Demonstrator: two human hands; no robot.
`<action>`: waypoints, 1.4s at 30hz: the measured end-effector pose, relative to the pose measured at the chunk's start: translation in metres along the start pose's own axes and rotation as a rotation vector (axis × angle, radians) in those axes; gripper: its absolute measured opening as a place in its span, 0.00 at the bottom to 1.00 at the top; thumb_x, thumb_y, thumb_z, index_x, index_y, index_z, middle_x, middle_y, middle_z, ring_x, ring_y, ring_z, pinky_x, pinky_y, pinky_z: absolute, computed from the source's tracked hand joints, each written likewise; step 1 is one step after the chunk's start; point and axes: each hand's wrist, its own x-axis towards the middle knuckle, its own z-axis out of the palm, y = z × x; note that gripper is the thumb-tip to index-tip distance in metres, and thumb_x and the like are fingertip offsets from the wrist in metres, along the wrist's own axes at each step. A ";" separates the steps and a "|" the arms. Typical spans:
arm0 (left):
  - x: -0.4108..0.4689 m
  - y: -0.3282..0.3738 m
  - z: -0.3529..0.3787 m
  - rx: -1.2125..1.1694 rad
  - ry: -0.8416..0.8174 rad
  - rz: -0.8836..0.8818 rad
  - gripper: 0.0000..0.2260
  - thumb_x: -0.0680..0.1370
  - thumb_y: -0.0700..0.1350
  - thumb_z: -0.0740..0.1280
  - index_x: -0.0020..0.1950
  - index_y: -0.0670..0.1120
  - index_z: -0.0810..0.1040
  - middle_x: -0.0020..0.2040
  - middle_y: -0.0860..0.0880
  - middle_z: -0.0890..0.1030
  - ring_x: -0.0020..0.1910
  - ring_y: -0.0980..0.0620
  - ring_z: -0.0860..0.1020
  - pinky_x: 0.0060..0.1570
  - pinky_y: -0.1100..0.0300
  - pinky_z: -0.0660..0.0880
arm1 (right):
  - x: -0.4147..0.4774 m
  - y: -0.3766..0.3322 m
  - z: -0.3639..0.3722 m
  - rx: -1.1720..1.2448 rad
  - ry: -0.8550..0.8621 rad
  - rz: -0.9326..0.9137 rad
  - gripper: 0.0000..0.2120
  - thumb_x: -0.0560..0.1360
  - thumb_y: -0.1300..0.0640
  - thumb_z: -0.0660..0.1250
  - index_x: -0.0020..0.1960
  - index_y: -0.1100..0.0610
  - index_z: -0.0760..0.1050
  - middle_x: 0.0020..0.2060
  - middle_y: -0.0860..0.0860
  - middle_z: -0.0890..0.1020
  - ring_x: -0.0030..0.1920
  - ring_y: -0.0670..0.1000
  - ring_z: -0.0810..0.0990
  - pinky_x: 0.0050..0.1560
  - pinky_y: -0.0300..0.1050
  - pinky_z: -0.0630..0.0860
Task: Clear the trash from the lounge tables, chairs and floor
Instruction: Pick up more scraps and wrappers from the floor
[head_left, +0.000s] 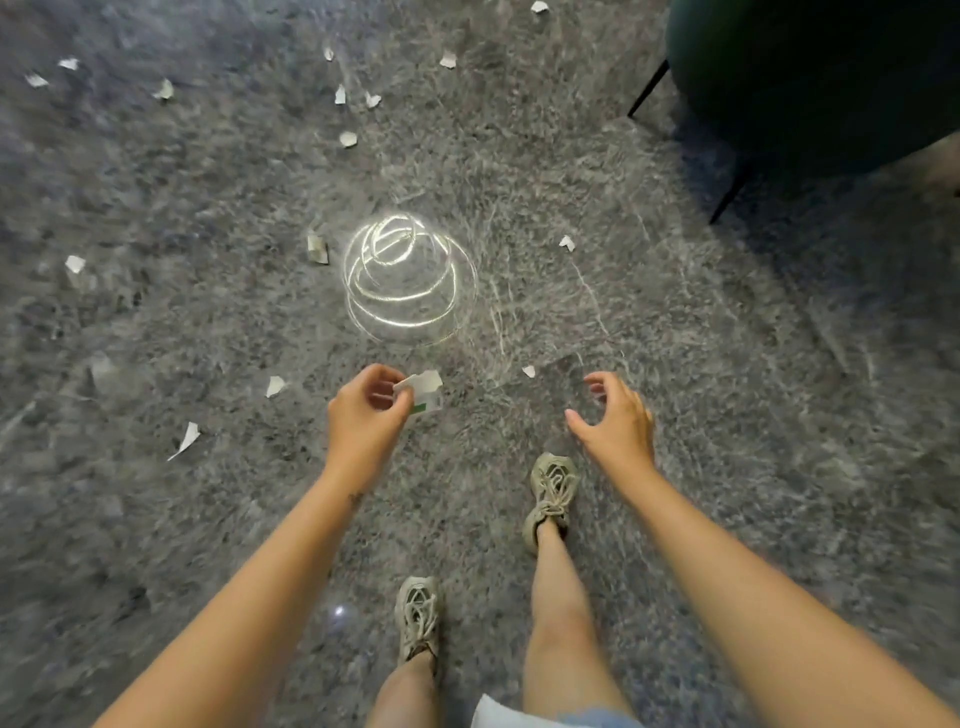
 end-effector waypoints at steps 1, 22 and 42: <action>0.012 -0.003 0.018 0.008 0.010 -0.020 0.07 0.74 0.40 0.68 0.38 0.49 0.76 0.35 0.51 0.79 0.35 0.55 0.77 0.34 0.66 0.71 | 0.023 0.010 0.007 -0.043 -0.049 -0.026 0.19 0.70 0.52 0.70 0.59 0.52 0.71 0.54 0.49 0.77 0.57 0.52 0.73 0.56 0.47 0.63; 0.284 -0.256 0.359 -0.017 -0.021 -0.274 0.04 0.74 0.41 0.69 0.39 0.46 0.77 0.32 0.54 0.77 0.32 0.60 0.74 0.37 0.64 0.71 | 0.342 0.227 0.359 -0.246 -0.393 0.006 0.18 0.74 0.54 0.67 0.62 0.56 0.69 0.58 0.53 0.76 0.60 0.55 0.73 0.61 0.50 0.67; 0.303 -0.179 0.334 -0.168 0.014 -0.312 0.09 0.74 0.41 0.69 0.37 0.53 0.76 0.33 0.54 0.78 0.34 0.59 0.77 0.37 0.64 0.75 | 0.350 0.075 0.263 0.622 -0.160 -0.002 0.14 0.69 0.66 0.72 0.42 0.49 0.72 0.36 0.43 0.77 0.36 0.39 0.76 0.40 0.32 0.73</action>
